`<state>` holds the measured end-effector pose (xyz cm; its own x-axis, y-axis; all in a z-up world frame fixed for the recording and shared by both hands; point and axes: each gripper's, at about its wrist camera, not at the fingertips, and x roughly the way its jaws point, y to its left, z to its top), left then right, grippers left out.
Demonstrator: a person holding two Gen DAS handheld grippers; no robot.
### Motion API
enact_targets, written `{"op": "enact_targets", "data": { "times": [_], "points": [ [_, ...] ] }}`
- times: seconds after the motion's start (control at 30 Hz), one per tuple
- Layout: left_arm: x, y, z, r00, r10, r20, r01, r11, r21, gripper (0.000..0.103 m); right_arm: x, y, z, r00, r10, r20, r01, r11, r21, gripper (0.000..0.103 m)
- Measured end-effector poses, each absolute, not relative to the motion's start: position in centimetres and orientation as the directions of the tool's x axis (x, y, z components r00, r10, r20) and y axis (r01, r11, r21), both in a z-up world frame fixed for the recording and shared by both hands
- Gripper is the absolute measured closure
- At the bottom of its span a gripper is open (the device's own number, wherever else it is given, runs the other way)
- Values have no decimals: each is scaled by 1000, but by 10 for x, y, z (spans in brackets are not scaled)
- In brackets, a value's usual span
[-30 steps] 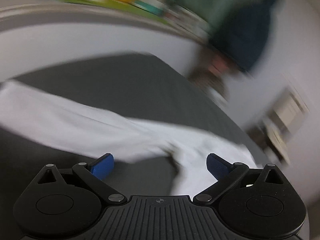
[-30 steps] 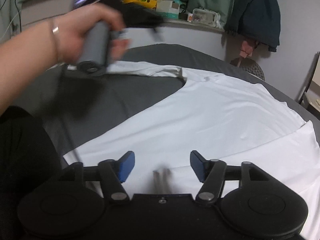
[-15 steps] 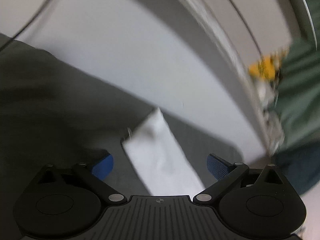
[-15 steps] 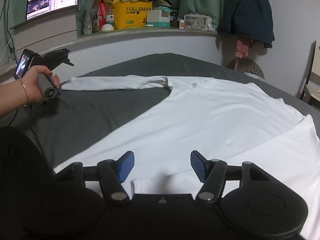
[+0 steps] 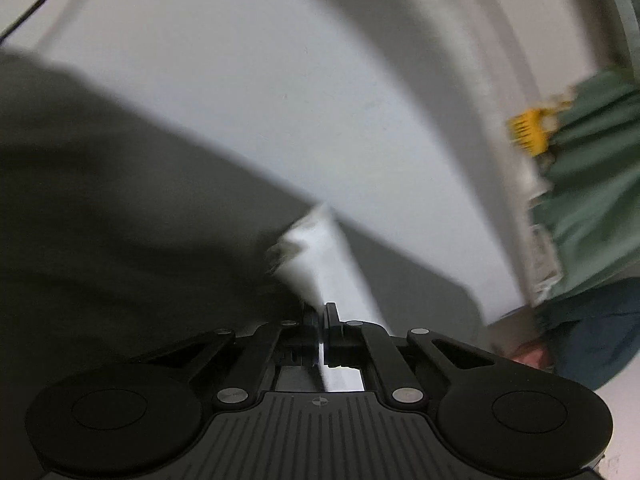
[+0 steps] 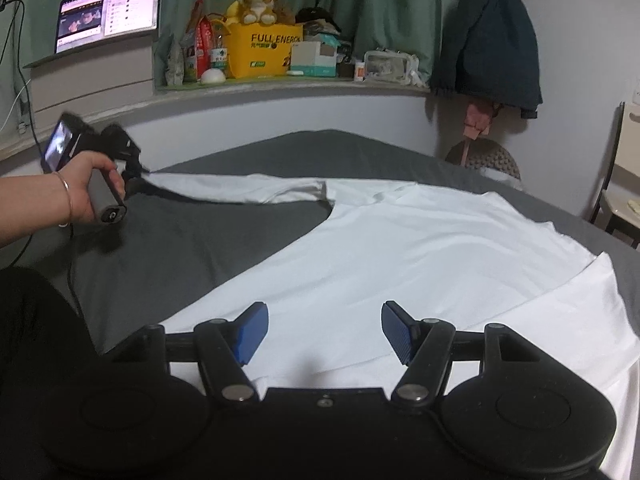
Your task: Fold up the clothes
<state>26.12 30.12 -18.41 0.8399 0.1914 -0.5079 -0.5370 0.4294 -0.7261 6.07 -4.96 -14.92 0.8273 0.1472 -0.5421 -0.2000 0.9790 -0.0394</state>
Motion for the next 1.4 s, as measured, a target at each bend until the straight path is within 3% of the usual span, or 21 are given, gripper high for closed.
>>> {"op": "enact_targets", "data": {
  "times": [0.1,0.2,0.33,0.43,0.53,0.57,0.73,0.9,0.97,1.07,1.27,1.33,1.37,1.4],
  "points": [
    [272,267,-144,908,193,-372,-410,588,-697,102,64,-65,-143,834,144,-532,-164,986,10,41],
    [282,215,-97,980,68,-185,-176,726,-664,102,67,-89,-134,848,138,-512,-111,990,84,41],
    [268,115,-43,941,-334,63,313,780,-542,102,63,-152,-111,899,112,-424,10,961,275,41],
    [236,40,-30,768,-628,126,619,677,-399,102,52,-222,-94,934,31,-356,148,873,465,39],
    [206,-24,-47,613,-787,69,761,564,-321,102,40,-278,-85,925,-44,-378,250,820,515,34],
    [198,-43,-56,571,-820,39,787,534,-309,102,42,-289,-88,907,-32,-419,270,809,522,24],
    [187,-80,-115,462,-872,-158,773,484,-410,102,52,-315,-133,836,171,-521,300,653,696,22],
    [181,-102,-125,416,-861,-294,867,473,-157,102,73,-298,-163,759,304,-576,352,553,755,19],
    [166,-114,-127,408,-847,-341,902,431,9,102,78,-294,-163,735,320,-597,357,566,743,19],
    [135,-143,-130,413,-817,-402,908,334,255,101,83,-287,-157,692,283,-664,364,657,660,17],
    [100,-156,-145,401,-790,-463,873,176,455,101,84,-253,-149,606,220,-764,254,857,448,16],
    [98,-159,-149,400,-784,-475,862,146,485,101,89,-237,-149,600,161,-784,218,910,354,19],
    [98,-160,-150,400,-781,-479,857,133,497,101,92,-234,-152,585,136,-800,220,922,318,31],
    [98,-161,-150,398,-781,-481,857,130,499,101,95,-230,-156,569,111,-815,222,934,282,50]
  ]
}}
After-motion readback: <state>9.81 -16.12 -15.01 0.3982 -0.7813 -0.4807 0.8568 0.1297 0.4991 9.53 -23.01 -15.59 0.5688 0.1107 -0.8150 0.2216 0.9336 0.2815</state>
